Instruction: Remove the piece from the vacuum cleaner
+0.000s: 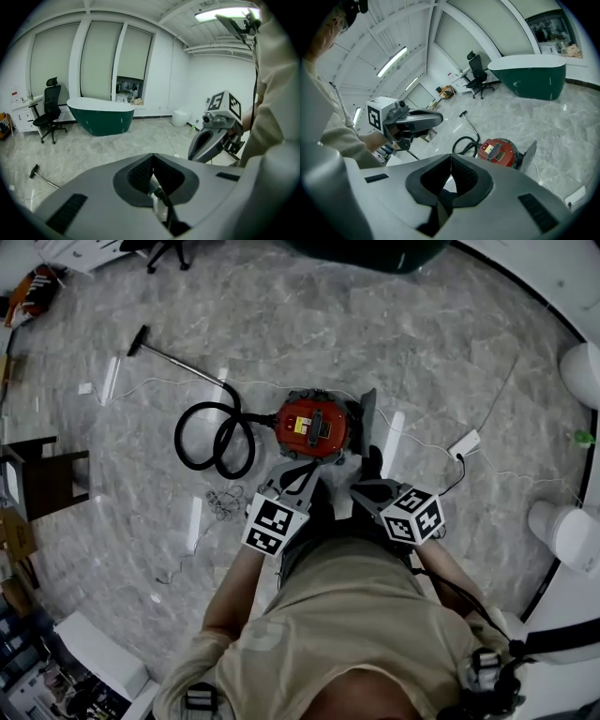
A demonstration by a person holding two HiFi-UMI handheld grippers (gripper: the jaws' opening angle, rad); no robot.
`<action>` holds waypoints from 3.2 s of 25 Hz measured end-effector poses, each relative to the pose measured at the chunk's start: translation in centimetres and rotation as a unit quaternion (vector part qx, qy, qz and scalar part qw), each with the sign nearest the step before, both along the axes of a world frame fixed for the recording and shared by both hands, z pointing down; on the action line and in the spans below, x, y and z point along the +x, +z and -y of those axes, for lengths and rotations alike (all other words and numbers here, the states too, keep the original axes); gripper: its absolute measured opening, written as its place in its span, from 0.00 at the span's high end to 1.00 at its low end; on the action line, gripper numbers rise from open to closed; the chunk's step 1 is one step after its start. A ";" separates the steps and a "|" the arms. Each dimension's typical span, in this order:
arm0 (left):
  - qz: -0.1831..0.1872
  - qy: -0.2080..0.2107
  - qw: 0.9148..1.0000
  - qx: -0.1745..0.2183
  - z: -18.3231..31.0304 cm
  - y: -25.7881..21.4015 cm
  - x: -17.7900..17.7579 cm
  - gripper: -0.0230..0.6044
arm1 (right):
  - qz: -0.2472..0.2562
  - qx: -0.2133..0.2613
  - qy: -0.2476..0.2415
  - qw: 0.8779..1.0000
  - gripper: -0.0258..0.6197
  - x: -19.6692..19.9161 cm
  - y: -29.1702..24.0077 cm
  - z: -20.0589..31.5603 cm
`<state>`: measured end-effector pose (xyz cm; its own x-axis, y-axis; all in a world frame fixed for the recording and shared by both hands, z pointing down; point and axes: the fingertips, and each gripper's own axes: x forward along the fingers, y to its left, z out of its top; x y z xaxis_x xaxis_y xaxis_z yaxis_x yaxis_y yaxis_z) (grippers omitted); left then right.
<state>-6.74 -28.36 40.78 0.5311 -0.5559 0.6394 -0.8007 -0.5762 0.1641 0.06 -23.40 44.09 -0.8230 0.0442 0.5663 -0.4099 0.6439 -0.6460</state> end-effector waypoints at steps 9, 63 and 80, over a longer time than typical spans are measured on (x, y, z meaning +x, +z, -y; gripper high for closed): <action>0.025 -0.021 0.998 -0.051 4.0 4.9 2.3 0.96 | -0.032 -0.029 0.027 0.999 0.96 5.2 7.6 7.6; -0.019 -0.066 0.983 -0.169 3.3 29.6 4.0 0.96 | -0.258 -0.060 0.083 0.961 0.78 8.4 45.3 15.4; -0.024 -0.065 0.983 -0.172 4.0 29.9 4.1 0.96 | -0.274 -0.012 0.061 0.960 0.90 8.6 45.9 14.7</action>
